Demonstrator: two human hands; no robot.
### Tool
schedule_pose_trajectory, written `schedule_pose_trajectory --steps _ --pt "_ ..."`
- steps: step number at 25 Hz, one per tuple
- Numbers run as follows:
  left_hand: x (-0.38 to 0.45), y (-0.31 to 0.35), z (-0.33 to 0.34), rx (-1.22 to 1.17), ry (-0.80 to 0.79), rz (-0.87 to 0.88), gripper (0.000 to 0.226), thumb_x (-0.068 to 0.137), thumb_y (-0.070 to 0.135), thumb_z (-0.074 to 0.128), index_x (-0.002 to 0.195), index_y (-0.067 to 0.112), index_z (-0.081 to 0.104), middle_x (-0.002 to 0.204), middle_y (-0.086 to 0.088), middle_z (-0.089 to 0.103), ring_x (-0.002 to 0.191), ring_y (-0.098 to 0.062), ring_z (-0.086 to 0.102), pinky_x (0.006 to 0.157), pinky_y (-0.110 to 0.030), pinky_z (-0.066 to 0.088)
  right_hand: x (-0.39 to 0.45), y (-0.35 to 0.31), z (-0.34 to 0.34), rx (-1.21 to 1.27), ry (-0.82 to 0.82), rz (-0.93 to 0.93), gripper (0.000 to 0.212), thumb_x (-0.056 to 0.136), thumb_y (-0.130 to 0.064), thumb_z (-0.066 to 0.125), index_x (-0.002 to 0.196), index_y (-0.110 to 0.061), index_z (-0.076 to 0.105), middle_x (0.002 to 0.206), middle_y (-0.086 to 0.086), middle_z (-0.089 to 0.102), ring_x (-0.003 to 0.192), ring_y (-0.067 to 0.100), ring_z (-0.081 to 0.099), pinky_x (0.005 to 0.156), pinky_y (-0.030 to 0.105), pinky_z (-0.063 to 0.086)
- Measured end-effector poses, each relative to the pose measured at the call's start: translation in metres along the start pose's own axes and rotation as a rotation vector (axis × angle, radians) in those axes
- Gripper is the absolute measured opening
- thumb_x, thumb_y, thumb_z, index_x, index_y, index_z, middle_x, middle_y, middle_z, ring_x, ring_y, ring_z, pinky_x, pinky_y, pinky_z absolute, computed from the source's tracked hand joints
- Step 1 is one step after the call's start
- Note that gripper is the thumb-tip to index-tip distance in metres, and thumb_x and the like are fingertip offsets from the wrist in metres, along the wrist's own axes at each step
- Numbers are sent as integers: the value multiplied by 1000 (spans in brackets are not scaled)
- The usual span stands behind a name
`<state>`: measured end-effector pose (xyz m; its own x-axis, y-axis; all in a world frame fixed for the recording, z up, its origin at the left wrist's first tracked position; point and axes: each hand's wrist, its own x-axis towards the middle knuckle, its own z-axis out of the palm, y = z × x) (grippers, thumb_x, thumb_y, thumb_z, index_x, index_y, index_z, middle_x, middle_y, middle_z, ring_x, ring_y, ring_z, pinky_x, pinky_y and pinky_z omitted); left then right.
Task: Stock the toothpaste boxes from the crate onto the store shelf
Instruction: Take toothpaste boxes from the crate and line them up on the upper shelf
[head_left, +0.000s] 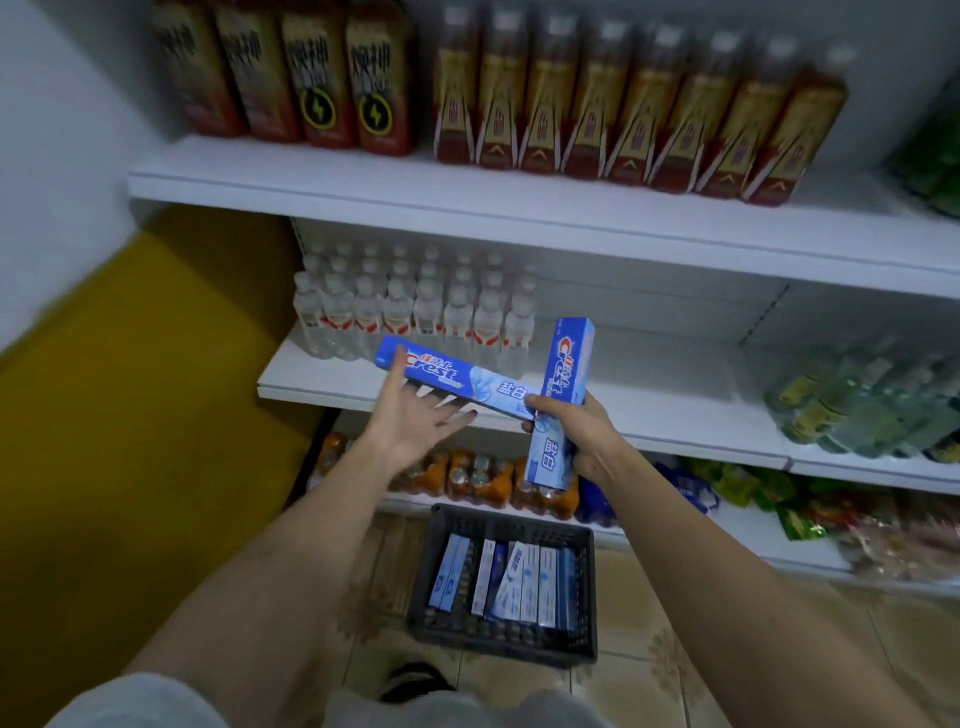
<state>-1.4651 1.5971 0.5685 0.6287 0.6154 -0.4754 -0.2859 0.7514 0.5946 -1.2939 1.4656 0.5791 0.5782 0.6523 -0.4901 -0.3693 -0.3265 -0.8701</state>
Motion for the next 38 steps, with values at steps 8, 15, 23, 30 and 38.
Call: schedule_pose_trajectory --steps 8,15,23,30,38 --pt "-85 100 29 742 33 -6 70 79 66 58 125 12 63 123 -16 67 113 -30 62 88 -45 53 -48 -50 -40 -22 -156 -67 41 78 -15 80 111 -9 57 87 11 71 61 20 68 59 31 57" --pt "-120 139 113 1525 -198 -355 65 78 55 74 131 20 58 123 -12 68 111 -31 65 101 -50 47 -86 -99 -24 -22 -228 -241 45 75 -10 81 112 -10 55 99 15 71 73 25 67 64 34 58" --pt "-145 169 139 1739 -266 -232 49 79 48 76 119 21 64 99 -8 71 80 -22 64 71 -34 56 -128 -144 12 -124 -181 -309 37 76 -17 82 104 -13 58 96 9 73 78 21 67 64 31 56" --pt "-200 254 129 1763 -223 -27 54 73 54 78 117 24 66 104 -9 73 81 -20 67 73 -33 55 -175 -203 76 -24 -179 -260 20 88 -17 63 100 -5 53 77 12 63 63 21 61 62 32 55" --pt "-228 332 123 1633 -167 213 57 77 41 78 123 15 57 98 -10 73 71 -21 66 67 -34 57 -187 -253 131 647 -309 -310 39 98 -44 52 125 -16 49 103 13 65 60 27 73 63 44 59"
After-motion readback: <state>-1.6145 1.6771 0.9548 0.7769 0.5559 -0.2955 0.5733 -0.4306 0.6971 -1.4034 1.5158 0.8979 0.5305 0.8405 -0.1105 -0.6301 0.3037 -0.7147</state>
